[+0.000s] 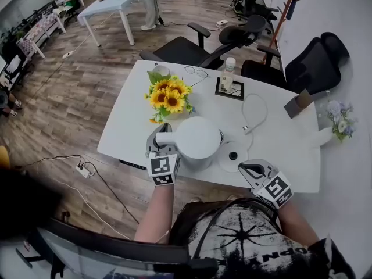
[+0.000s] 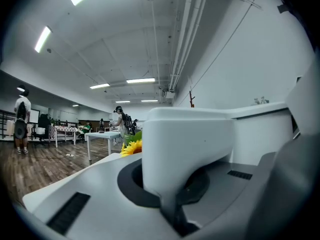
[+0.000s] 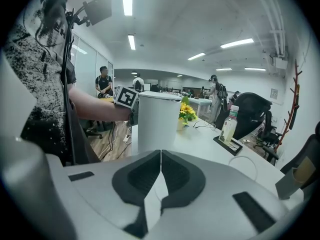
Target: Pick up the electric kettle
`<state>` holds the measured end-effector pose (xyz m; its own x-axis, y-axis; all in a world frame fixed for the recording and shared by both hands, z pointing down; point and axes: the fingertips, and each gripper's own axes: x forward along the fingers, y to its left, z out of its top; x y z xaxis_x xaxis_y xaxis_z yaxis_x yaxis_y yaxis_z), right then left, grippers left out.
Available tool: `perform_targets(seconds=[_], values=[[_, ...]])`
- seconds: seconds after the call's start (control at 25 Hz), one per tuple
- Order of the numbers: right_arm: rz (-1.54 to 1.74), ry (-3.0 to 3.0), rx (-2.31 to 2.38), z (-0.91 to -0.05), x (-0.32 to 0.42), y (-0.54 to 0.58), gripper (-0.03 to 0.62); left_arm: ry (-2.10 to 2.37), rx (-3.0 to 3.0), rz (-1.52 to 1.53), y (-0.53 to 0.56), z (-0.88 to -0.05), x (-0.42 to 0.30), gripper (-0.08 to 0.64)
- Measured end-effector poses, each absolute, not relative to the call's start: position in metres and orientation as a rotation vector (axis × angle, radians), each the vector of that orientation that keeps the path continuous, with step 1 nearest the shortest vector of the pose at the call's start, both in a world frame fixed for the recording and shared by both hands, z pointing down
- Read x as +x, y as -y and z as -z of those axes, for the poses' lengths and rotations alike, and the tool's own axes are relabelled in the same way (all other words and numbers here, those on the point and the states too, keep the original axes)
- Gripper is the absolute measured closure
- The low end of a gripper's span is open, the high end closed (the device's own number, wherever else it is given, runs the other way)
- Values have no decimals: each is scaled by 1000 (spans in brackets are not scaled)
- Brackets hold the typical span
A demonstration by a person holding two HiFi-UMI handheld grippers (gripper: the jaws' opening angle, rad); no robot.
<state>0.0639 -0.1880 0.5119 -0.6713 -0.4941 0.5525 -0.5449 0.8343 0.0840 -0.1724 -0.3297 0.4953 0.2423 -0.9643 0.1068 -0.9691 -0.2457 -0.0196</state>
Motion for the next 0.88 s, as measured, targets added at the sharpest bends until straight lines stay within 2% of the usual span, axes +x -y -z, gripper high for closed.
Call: perform_targets(seconds=[0.88], values=[[-121,2452,719,-519,48,177,569,1851,2494,-213,310,-498,-162,551]])
